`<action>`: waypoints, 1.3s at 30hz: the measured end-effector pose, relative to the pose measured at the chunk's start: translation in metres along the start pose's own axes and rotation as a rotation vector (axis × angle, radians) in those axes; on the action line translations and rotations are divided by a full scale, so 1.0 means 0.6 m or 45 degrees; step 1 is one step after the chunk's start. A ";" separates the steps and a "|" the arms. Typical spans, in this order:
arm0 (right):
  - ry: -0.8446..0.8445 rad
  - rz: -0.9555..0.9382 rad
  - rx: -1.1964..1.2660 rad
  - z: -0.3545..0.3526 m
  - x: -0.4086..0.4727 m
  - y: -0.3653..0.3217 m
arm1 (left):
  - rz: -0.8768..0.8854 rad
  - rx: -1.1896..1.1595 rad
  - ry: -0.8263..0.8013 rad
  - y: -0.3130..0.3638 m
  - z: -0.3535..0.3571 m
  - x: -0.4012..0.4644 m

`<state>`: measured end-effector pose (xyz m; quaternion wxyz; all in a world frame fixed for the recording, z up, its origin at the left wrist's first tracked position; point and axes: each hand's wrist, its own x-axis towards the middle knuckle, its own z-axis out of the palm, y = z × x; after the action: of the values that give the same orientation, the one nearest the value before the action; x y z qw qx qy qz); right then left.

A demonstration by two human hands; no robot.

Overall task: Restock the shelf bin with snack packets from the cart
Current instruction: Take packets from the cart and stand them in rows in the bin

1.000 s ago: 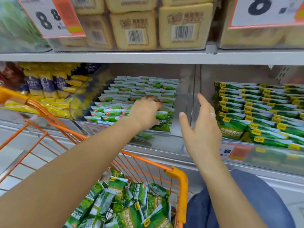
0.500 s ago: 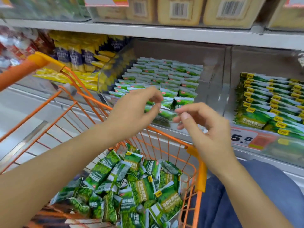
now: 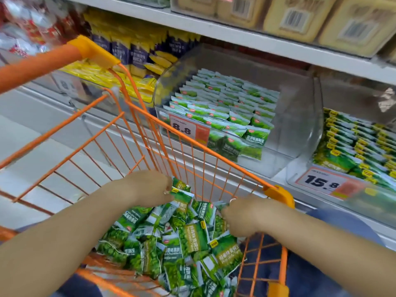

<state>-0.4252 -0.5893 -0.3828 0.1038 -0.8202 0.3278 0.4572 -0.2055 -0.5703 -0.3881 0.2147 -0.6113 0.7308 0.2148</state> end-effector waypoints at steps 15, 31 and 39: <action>0.031 -0.215 0.654 -0.027 -0.016 0.006 | -0.008 -0.209 0.161 -0.001 -0.005 -0.009; 1.366 -0.395 1.527 -0.078 -0.090 0.005 | 0.225 -1.605 0.266 -0.009 -0.070 -0.063; 1.190 -0.194 1.307 -0.098 -0.082 0.013 | 0.436 -1.533 0.679 0.040 -0.096 -0.055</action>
<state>-0.4081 -0.6013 -0.3089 0.3581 -0.7989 0.4543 -0.1647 -0.2268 -0.5732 -0.3208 -0.3873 -0.5321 0.5983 0.4571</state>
